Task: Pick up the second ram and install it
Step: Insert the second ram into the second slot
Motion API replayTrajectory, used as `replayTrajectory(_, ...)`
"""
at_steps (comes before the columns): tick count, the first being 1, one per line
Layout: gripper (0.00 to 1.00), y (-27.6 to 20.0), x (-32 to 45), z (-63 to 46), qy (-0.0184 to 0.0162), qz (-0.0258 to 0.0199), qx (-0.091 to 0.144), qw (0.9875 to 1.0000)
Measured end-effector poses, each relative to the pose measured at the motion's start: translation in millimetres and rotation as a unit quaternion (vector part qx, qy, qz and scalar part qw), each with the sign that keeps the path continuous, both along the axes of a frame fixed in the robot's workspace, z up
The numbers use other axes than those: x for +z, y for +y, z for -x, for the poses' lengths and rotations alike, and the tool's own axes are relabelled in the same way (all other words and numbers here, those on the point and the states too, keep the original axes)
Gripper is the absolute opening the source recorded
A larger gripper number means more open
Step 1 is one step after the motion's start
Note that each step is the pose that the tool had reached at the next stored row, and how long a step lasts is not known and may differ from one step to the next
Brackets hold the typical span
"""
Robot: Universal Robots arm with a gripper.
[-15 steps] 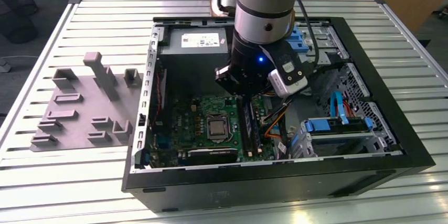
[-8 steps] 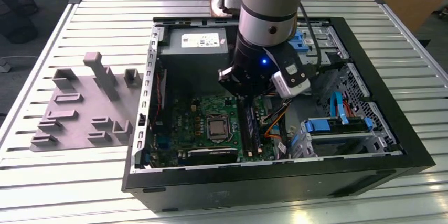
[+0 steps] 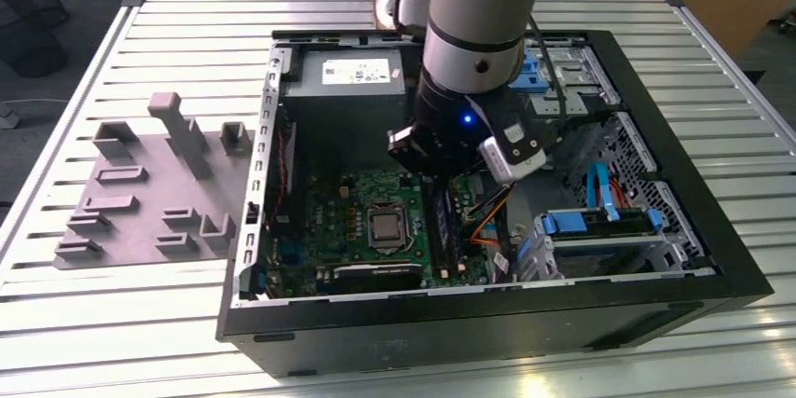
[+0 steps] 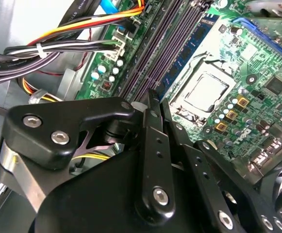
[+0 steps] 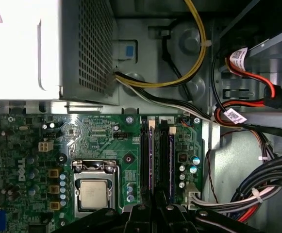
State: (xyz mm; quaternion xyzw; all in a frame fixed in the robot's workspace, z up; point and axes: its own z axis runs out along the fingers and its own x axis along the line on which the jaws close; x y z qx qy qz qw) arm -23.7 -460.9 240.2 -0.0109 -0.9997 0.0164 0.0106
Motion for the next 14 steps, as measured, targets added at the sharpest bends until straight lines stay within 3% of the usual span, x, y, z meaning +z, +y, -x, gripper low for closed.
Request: replayTrajectory(14,0.14,0.0,-2.1,-0.7,0.001,-0.0008,0.0,1.0)
